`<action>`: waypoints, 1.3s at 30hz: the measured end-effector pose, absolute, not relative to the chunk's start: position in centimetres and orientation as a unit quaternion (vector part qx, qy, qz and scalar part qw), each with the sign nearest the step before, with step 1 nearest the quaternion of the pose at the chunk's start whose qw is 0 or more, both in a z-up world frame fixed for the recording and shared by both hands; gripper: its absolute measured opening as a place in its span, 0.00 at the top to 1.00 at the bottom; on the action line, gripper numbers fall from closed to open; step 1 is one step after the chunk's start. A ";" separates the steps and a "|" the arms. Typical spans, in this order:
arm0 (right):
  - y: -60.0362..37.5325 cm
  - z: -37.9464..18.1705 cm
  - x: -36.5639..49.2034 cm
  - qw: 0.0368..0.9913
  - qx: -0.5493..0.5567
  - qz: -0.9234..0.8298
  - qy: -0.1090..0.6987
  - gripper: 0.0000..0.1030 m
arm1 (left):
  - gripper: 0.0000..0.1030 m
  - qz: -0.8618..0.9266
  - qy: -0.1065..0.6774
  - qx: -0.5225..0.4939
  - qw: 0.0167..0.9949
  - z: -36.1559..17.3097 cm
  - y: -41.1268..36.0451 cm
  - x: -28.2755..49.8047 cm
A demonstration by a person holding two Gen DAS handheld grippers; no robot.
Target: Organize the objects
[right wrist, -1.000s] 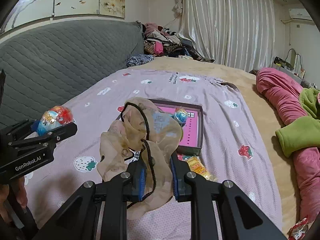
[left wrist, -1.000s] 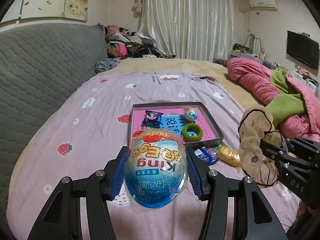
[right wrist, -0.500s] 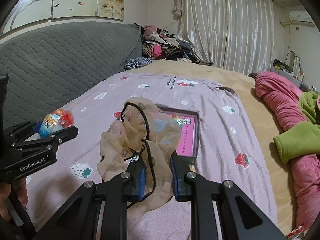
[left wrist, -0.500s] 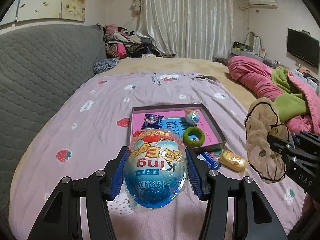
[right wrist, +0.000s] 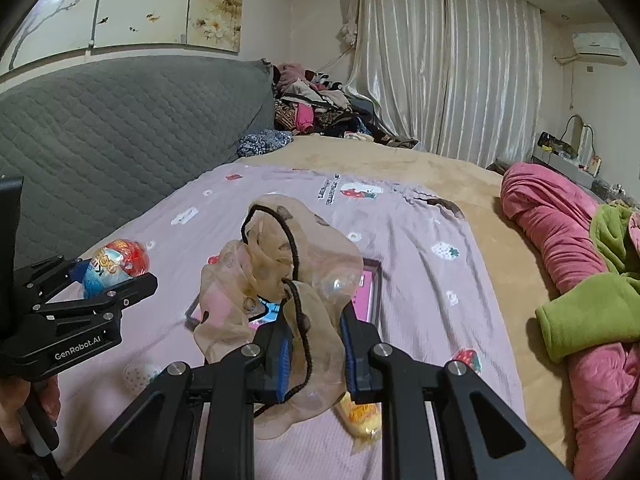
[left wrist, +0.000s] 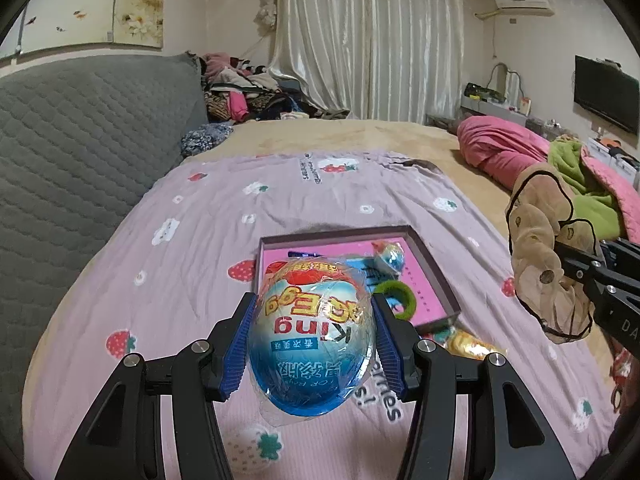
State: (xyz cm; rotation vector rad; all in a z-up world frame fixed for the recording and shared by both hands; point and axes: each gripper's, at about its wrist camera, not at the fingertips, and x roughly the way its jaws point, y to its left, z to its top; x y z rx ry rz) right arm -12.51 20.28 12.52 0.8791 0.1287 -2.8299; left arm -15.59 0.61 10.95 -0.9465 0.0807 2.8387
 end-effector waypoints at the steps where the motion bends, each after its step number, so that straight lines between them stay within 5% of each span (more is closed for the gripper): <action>1: 20.4 12.6 -12.9 0.087 0.296 -0.950 0.043 0.79 | 0.45 0.946 0.028 -0.315 0.074 11.1 0.7 -16.1; 21: 21.8 14.4 -20.7 0.079 0.263 -0.961 0.039 0.79 | 0.45 0.952 0.020 -0.294 0.081 13.7 3.4 -25.6; 39: 21.9 6.5 -24.6 0.090 0.286 -0.954 0.008 0.79 | 0.45 0.944 -0.006 -0.315 0.094 4.7 5.4 -30.9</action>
